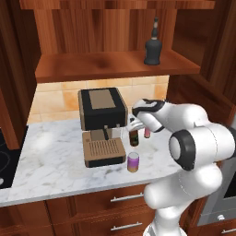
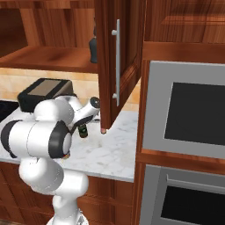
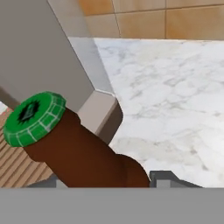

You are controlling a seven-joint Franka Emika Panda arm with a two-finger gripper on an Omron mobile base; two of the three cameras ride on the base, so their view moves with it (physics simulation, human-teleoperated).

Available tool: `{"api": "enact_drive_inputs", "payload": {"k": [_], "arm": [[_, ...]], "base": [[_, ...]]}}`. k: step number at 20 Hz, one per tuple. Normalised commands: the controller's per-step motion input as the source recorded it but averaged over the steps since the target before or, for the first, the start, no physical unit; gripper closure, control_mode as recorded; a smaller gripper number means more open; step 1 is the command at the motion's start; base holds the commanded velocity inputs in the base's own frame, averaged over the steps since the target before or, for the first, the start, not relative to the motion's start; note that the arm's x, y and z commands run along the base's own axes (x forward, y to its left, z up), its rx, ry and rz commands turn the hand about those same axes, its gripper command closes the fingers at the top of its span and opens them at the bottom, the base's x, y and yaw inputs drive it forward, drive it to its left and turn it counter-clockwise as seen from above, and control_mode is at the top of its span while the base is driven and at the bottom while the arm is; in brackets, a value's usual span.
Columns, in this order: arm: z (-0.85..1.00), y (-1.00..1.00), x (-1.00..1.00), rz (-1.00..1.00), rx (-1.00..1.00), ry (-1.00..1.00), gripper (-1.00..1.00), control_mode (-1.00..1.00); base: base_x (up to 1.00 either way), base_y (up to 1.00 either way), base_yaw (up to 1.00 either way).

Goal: Sort all alcoholic drinks to one cabinet, and non-alcoholic drinks to the other.

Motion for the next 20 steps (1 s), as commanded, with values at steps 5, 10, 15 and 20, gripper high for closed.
{"api": "enact_drive_inputs", "payload": {"k": [5, 10, 15, 20], "arm": [[0.59, 0.0, -0.34, 0.0, 0.0, -0.1, 1.0, -1.0], [0.8, 0.0, -0.33, -0.04, -0.01, -0.02, 1.0, -1.0], [0.98, -0.05, -0.29, -0.07, -0.03, 0.0, 1.0, -1.0], [0.72, -0.13, -0.52, -0.04, -0.03, 0.0, 1.0, -1.0]], "base": [[0.0, 0.0, 0.0], [0.0, 0.0, 0.0], [0.0, 0.0, 0.0], [0.0, 0.0, 0.0]]}}
